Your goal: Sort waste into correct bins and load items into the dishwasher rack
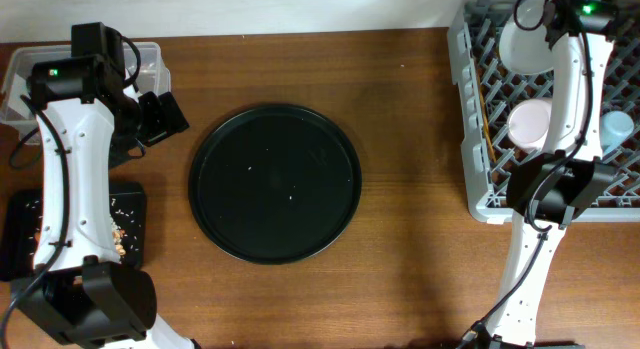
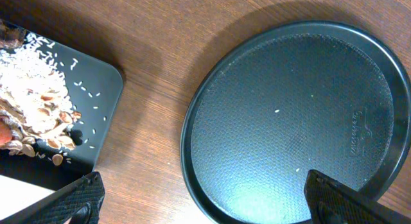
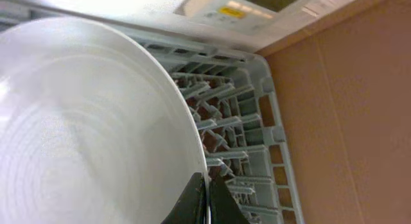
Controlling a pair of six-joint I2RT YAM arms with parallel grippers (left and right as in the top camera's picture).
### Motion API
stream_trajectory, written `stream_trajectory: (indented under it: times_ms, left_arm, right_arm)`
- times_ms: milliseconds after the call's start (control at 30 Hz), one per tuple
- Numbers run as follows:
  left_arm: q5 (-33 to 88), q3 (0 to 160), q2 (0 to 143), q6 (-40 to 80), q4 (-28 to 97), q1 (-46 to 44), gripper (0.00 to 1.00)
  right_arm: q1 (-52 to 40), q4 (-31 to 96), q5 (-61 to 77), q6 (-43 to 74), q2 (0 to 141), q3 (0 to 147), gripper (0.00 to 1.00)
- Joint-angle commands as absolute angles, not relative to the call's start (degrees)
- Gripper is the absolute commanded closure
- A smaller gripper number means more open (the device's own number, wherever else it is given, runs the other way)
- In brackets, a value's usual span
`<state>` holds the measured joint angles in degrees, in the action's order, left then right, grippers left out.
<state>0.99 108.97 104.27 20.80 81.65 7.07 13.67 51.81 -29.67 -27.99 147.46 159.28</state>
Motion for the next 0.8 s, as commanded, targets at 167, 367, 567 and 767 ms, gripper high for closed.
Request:
stream_trajectory:
  times_ms: [167,367,567,767]
  left_arm:
    - [0.38,108.88,104.18,21.39,81.69,6.92,0.01]
    - [0.38,108.88,104.18,21.39,81.69,6.92,0.01]
    - [0.38,108.88,104.18,21.39,81.69,6.92,0.01]
    - [0.38,108.88,104.18,21.39,81.69,6.92,0.01]
  right_arm:
    - [10.07,49.82,-33.26,-30.06,144.66,153.97,0.78]
    - [8.25,50.17,-33.23,-12.14,142.43,157.99,0.02]
    - [7.99,55.07,-33.04,5.43,134.1,160.2,0.02]
    - [7.94,71.94,-33.01,21.26,120.62,160.2,0.02]
